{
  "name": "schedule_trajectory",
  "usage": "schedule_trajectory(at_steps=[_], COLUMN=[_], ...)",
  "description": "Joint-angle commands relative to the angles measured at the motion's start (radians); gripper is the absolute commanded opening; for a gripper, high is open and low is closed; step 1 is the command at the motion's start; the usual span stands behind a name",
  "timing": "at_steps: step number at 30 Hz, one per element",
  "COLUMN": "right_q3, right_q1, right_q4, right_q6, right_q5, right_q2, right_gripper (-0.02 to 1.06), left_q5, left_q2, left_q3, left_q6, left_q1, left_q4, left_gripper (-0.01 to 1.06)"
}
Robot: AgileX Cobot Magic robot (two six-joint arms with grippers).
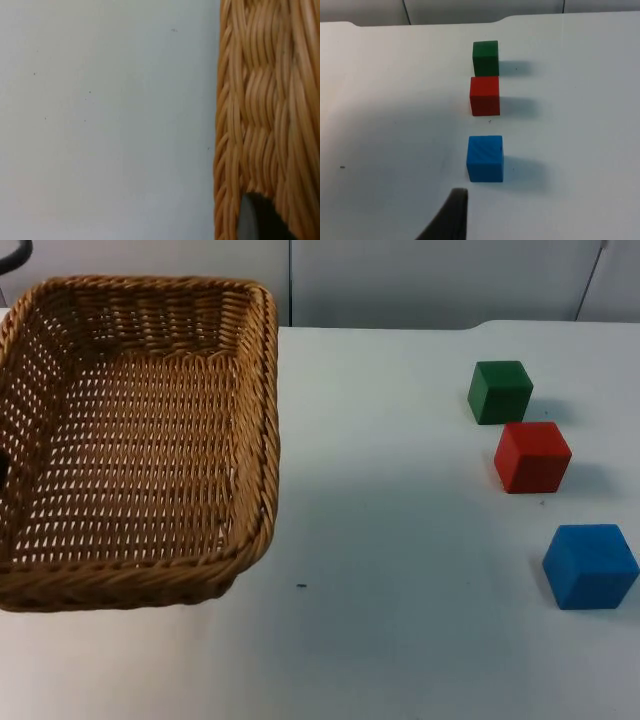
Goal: Pick up the basket with the left hand and place the blue cube into the basket with the right hand.
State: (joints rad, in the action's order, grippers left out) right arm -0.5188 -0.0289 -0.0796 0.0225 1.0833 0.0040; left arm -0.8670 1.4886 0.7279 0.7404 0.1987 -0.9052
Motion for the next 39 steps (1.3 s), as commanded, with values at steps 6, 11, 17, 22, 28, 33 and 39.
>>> schedule_trajectory(at_steps=[6,11,17,22,28,33,39], right_q3=[-0.08,-0.192,-0.281,-0.289,-0.289,-0.289,-0.286], right_q1=[0.005,0.005,0.005,0.005,-0.102,-0.256,-0.412], right_q4=[-0.006,-0.066,-0.278,-0.286,-0.262,0.005,0.329], right_q6=[0.042,0.096,0.23,0.255,0.201,-0.139,-0.517], right_q5=[-0.026,-0.074,-0.094,-0.122,-0.197,-0.277,-0.296], right_q2=[0.133,0.349,0.65,0.891,1.093,1.199,1.289], right_gripper=[1.04,1.04,1.02,1.01,1.01,1.01,1.01], left_q5=[-0.02,-0.02,-0.018,-0.016,-0.014,-0.014,-0.014], left_q2=[-0.053,-0.053,-0.053,-0.053,-0.053,-0.053,-0.053], left_q3=[-0.006,-0.006,-0.006,-0.006,-0.006,-0.006,-0.006], left_q6=[0.01,0.01,0.012,0.018,0.02,0.028,0.028], left_q1=[0.003,0.003,0.003,0.003,0.003,0.003,0.003], left_q4=[-0.031,-0.031,-0.031,-0.031,-0.031,-0.031,-0.031], left_gripper=[0.0,0.0,0.0,0.0,0.0,0.0,0.0])
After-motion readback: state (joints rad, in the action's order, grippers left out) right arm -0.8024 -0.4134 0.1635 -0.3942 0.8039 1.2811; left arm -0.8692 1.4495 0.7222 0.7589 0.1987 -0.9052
